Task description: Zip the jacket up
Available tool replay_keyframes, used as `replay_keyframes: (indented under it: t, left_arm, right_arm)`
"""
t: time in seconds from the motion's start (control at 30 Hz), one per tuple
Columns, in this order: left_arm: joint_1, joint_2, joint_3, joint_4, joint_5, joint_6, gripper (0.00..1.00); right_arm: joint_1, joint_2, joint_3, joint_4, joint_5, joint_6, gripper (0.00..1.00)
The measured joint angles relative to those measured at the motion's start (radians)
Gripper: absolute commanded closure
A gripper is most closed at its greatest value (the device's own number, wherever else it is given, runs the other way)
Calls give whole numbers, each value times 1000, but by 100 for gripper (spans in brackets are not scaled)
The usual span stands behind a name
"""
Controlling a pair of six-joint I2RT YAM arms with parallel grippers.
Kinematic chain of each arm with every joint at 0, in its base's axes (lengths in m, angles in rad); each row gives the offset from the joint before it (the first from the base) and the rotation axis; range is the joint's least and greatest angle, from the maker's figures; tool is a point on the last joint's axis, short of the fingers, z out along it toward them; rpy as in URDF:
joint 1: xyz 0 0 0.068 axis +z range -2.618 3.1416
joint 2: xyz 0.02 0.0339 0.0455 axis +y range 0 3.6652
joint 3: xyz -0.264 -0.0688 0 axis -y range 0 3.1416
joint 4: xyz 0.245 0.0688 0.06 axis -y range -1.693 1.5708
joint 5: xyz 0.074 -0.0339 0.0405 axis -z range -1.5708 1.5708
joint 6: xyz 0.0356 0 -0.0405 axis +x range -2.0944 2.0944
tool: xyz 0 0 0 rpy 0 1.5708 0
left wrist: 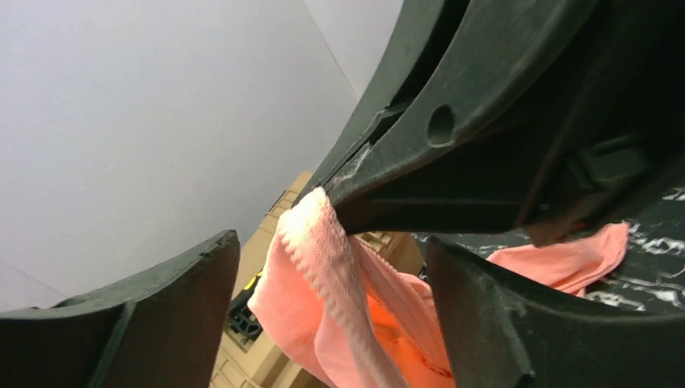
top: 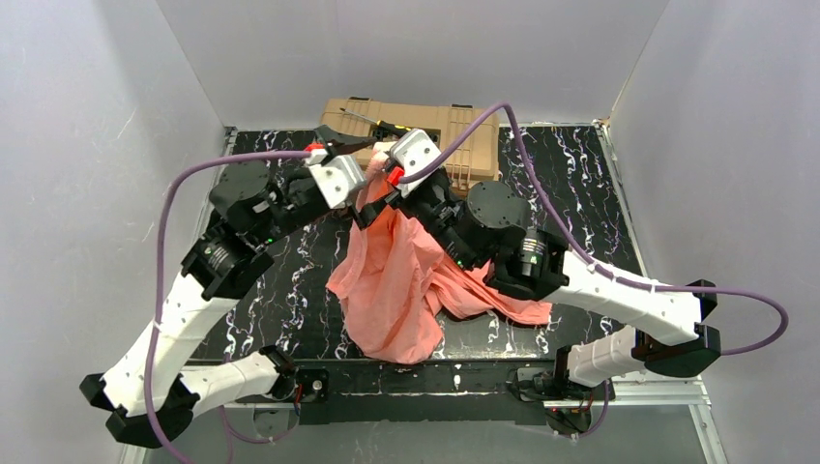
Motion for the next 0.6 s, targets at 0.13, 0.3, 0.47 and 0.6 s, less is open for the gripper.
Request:
replay_keyframes:
  t: [0.13, 0.3, 0.47, 0.6]
  left_arm:
    - [0, 34, -3, -10, -6, 39, 98]
    - [4, -22, -50, -27, -55, 153, 100]
    - [-1, -80, -60, -78, -68, 301, 100]
    - [0, -132, -27, -90, -79, 416, 100]
  right_arm:
    - [0, 1, 8, -12, -24, 57, 99]
    - [-3, -17, -31, -5, -56, 129, 72]
    - [-48, -113, -138, -22, -122, 254, 14]
    - [-102, -291, -347, -81, -117, 378, 2]
